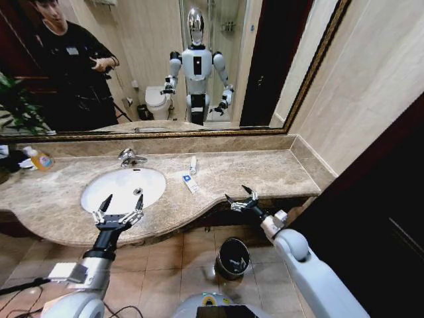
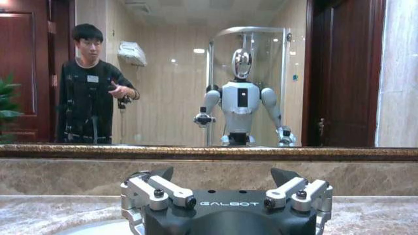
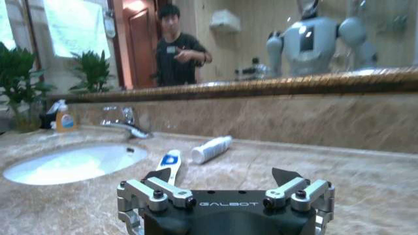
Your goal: Pick up the trash from the sink and place it in the trash bin.
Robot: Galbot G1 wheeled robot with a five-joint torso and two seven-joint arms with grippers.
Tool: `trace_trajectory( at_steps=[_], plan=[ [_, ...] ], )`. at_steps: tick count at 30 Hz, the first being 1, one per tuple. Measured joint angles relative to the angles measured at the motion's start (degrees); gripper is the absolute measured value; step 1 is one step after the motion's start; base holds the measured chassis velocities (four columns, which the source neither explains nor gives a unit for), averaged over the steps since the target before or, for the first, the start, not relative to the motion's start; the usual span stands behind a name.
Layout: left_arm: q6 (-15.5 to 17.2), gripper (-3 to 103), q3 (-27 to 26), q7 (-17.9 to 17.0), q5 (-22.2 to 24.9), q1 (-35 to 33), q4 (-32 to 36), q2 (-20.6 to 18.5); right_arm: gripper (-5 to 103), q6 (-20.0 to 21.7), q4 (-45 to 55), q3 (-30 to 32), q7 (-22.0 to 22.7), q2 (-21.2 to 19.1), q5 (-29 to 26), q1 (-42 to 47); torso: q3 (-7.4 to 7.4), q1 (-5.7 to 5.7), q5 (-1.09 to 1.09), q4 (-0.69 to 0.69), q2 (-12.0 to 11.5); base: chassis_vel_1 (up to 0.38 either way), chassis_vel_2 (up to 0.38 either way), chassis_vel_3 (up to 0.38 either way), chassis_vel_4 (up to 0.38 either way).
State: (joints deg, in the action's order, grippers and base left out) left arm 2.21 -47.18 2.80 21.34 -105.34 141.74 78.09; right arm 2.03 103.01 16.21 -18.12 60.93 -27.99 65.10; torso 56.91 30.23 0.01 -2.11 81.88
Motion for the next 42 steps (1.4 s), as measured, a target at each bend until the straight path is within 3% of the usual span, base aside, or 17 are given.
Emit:
trace_trajectory(
  at_steps=[8,15,23,33,42],
  plan=[
    [0.00,100,0.00,0.00,0.00,0.00,0.00,0.00,100,1.88,-7.22,-8.60,0.34,-0.48,-1.65,-9.71,0.00,0.00,-0.01,0.00,0.00,0.000,0.000,0.000,0.000],
    [0.00,100,0.00,0.00,0.00,0.00,0.00,0.00,100,4.15,-12.79,-17.36,3.64,1.65,-3.54,-19.89,0.00,0.00,-0.02,0.00,0.00,0.000,0.000,0.000,0.000],
    [0.00,100,0.00,0.00,0.00,0.00,0.00,0.00,100,3.46,-19.11,-23.58,4.64,4.11,-5.04,-28.02,0.00,0.01,-0.01,0.00,0.00,0.000,0.000,0.000,0.000],
    [0.00,100,0.00,-0.01,0.00,0.00,0.00,0.00,100,3.78,-22.32,-29.65,3.76,5.10,-8.24,-33.62,0.00,0.00,-0.01,0.00,0.00,0.000,0.000,0.000,0.000],
    [0.00,100,0.00,0.00,0.00,0.00,0.00,0.00,100,5.13,-23.54,-32.73,7.37,6.39,-9.00,-35.30,-0.01,0.00,-0.01,0.00,0.00,0.000,0.000,0.000,0.000]
  ],
)
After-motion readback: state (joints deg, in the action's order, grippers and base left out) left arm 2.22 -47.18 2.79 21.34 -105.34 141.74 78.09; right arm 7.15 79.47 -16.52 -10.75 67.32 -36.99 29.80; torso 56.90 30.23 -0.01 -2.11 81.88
